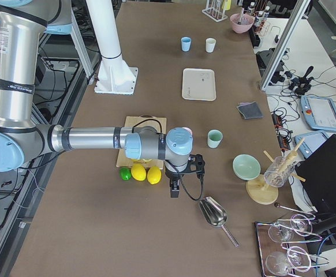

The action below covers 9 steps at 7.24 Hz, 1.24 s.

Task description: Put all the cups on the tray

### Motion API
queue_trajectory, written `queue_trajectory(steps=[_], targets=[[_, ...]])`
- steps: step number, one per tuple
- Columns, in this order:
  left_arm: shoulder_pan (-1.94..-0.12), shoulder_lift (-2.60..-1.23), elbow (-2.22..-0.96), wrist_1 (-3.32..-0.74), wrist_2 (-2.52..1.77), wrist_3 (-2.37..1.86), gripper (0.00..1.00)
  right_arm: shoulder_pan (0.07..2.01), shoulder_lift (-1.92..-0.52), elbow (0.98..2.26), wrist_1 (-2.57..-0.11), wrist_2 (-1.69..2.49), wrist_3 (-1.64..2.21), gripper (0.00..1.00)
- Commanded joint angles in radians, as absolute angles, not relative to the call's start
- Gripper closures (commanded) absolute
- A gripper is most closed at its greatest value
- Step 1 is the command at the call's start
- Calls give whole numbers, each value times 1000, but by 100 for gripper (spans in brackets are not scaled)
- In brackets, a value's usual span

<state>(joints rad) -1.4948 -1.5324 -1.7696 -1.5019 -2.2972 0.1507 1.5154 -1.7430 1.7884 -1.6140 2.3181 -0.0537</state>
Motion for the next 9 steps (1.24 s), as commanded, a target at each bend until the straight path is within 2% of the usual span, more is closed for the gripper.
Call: queue_trajectory(steps=[1, 7, 9], targets=[[-1497, -1522, -1820, -1525, -2296, 156, 3, 1516, -1743, 1792, -1614, 2319, -54, 0], [-1494, -1548, -1870, -1546, -2299, 150, 2, 1517, -1735, 1859, -1612, 2319, -43, 0], [-1494, -1578, -1859, -1651, -2296, 147, 2, 1532, -1698, 1867, -1595, 2312, -38, 0]])
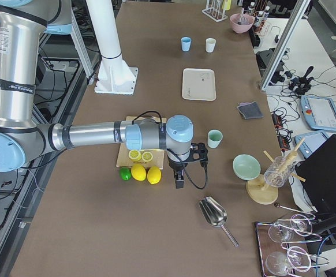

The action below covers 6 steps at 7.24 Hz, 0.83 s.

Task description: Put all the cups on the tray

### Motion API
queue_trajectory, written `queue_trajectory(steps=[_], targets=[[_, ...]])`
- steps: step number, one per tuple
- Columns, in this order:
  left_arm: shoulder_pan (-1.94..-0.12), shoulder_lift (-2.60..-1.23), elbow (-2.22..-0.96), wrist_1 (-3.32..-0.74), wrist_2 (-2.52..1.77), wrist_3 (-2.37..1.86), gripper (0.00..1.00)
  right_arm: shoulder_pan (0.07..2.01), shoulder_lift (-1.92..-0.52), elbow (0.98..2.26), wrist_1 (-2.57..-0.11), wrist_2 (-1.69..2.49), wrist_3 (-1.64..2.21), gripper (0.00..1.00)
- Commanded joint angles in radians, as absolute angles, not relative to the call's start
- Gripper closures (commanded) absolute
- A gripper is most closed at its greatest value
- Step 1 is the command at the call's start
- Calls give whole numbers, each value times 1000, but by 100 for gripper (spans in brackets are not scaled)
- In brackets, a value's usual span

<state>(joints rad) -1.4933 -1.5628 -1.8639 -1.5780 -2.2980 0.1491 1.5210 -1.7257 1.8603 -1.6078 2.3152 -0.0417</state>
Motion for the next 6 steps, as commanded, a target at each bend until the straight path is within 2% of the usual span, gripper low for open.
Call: queue_trajectory(steps=[1, 2, 5, 6], targets=[[-1493, -1618, -1815, -1787, -2295, 143, 2, 1575, -1674, 1867, -1576, 2316, -37, 0], [-1493, -1620, -1800, -1808, -2321, 149, 2, 1586, -1677, 1871, -1574, 2316, -41, 0], [-1491, -1676, -1757, -1851, -2361, 144, 2, 1601, -1718, 1807, -1329, 2318, -20, 0], [-1488, -1716, -1732, -1852, -2361, 12, 2, 1580, -1701, 1806, -1319, 2319, 147, 0]])
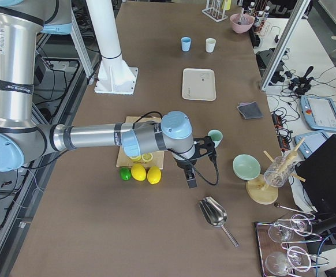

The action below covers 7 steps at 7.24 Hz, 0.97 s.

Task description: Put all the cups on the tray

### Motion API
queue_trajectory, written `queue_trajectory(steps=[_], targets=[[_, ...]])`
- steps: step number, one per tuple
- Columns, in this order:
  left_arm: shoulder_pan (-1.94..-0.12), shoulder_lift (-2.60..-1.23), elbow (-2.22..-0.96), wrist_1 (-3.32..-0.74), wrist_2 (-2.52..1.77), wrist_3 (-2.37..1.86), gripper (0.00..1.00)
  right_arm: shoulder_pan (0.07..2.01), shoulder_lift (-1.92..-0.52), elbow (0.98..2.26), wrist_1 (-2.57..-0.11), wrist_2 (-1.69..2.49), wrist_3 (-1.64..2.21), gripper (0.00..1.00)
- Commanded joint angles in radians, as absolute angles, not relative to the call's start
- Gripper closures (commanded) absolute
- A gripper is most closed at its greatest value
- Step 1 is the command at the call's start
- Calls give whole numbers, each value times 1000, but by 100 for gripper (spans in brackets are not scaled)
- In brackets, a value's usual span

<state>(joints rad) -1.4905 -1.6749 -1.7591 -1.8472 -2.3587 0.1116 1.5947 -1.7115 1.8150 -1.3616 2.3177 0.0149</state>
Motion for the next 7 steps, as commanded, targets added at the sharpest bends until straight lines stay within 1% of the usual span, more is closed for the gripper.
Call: queue_trajectory(steps=[1, 4, 6, 7], targets=[[-1426, -1762, -1680, -1880, -2358, -108, 2, 1524, -1665, 1805, -1304, 2316, 314, 0], [-1223, -1871, -1542, -2014, -2353, -424, 2, 1344, -1579, 1807, -1302, 2248, 613, 0], [-1145, -1931, -1401, -2125, -2349, -498, 3, 1244, -1513, 1802, -1302, 2194, 772, 0], [-1103, -1950, -1360, -2187, -2277, -537, 3, 1208, -1491, 1801, -1302, 2175, 811, 0]])
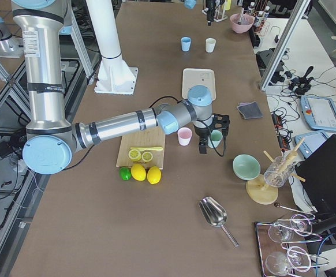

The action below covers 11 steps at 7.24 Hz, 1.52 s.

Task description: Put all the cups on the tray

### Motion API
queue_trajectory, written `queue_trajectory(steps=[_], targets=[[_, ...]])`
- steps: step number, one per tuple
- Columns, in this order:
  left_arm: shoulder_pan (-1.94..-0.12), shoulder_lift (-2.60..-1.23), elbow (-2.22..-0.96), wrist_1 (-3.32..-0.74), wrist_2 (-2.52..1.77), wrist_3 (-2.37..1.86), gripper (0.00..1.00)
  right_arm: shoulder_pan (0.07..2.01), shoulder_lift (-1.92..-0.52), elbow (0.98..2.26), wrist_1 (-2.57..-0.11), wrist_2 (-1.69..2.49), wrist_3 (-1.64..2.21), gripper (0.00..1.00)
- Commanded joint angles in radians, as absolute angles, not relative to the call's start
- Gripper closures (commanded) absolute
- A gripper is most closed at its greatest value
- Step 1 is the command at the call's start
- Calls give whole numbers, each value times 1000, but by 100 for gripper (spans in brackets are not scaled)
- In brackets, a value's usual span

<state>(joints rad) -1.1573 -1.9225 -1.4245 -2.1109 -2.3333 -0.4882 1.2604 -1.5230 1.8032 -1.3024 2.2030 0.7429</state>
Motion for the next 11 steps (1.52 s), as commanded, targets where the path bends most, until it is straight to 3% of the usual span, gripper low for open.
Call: queue_trajectory(steps=[1, 3, 5, 6, 7, 11], targets=[[-1054, -1982, -1335, -2212, -2222, -607, 6, 1189, -1480, 1801, -1301, 2162, 836, 0], [-1037, -1993, -1316, -2220, -2208, -621, 24, 1186, -1480, 1802, -1301, 2161, 835, 0], [-1020, -1991, -1266, -2281, -2187, -623, 63, 1183, -1480, 1802, -1301, 2160, 834, 0], [-1009, -1991, -1266, -2283, -2187, -623, 91, 1183, -1482, 1802, -1301, 2158, 834, 0], [-1008, -1994, -1273, -2284, -2187, -624, 100, 1183, -1483, 1804, -1301, 2160, 834, 0], [-974, -2097, -1360, -2220, -2188, -892, 100, 1183, -1489, 1810, -1295, 2160, 836, 0]])
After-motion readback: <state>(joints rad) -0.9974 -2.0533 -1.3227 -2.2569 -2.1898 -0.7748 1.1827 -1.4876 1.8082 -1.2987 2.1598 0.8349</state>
